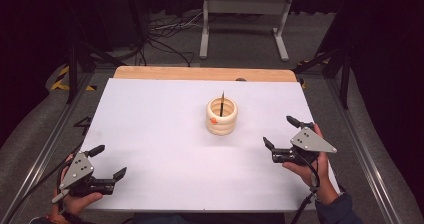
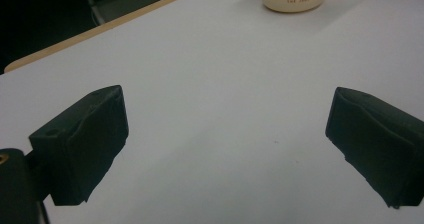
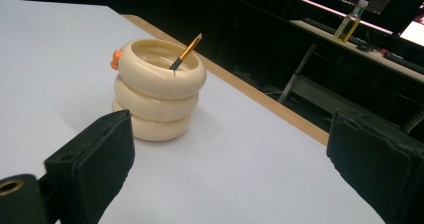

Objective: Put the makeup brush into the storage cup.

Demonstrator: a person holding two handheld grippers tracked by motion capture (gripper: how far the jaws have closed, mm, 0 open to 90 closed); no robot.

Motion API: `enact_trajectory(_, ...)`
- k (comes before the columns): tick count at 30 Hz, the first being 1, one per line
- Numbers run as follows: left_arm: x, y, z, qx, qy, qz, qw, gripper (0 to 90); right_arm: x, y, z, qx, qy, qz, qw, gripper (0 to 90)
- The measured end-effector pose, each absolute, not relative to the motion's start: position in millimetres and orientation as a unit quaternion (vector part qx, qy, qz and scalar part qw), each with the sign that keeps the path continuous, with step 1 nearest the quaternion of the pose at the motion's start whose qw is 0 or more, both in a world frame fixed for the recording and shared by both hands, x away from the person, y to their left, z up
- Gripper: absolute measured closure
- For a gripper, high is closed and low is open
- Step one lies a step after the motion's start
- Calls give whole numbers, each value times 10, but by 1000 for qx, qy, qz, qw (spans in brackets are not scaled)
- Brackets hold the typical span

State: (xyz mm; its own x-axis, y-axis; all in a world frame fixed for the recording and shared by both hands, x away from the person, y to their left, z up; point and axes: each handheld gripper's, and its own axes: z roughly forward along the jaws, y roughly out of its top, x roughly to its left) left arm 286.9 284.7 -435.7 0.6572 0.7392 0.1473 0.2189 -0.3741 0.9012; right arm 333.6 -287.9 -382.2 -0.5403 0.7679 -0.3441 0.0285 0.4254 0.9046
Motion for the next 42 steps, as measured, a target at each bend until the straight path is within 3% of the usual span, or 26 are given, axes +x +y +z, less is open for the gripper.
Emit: enact_trajectory(42, 2905, 2790, -4369, 786, 301, 272, 466, 42, 2982, -3239, -4181, 302, 761, 431, 379, 45)
